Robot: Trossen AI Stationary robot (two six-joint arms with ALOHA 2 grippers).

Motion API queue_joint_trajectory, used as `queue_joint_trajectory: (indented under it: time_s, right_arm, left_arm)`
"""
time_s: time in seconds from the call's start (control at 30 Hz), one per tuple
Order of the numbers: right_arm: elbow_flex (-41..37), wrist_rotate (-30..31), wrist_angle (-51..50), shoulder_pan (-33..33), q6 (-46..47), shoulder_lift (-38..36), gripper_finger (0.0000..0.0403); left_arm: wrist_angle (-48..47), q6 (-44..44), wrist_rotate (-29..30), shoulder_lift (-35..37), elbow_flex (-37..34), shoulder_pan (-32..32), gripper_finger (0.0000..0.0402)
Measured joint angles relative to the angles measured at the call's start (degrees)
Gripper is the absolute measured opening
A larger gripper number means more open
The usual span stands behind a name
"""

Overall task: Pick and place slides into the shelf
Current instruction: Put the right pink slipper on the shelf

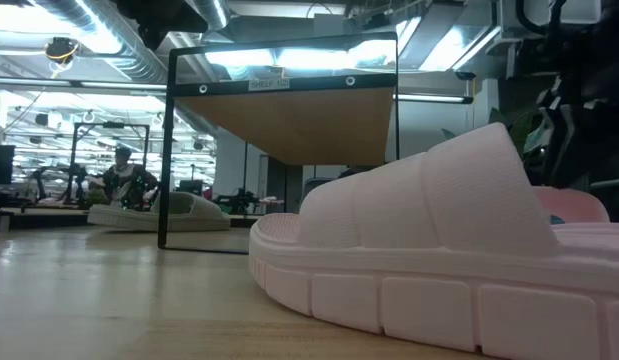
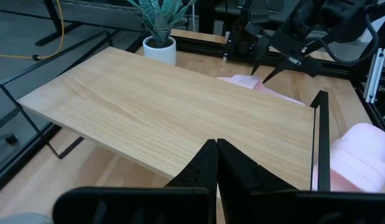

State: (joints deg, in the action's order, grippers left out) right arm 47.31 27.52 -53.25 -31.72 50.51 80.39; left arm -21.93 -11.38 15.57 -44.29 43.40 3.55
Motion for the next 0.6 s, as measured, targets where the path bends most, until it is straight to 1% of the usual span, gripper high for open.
queue_joint_trajectory:
  time_s: [0.17,0.5,0.6]
  right_arm:
    - [0.00,0.56,0.26,1.22,-0.18,0.49,0.0157]
    - [0.00,0.51,2.38,1.24,-0.27,2.86,0.0157]
    - [0.02,0.51,3.37,1.24,-1.65,3.85,0.0157]
  left_arm:
    - [0.00,0.00,0.00,-0.02,0.00,0.00,0.0000]
    - [0.02,0.02,0.00,0.00,-0.04,0.00,0.0000]
    - [0.00,0.02,0.00,-0.02,-0.04,0.00,0.0000]
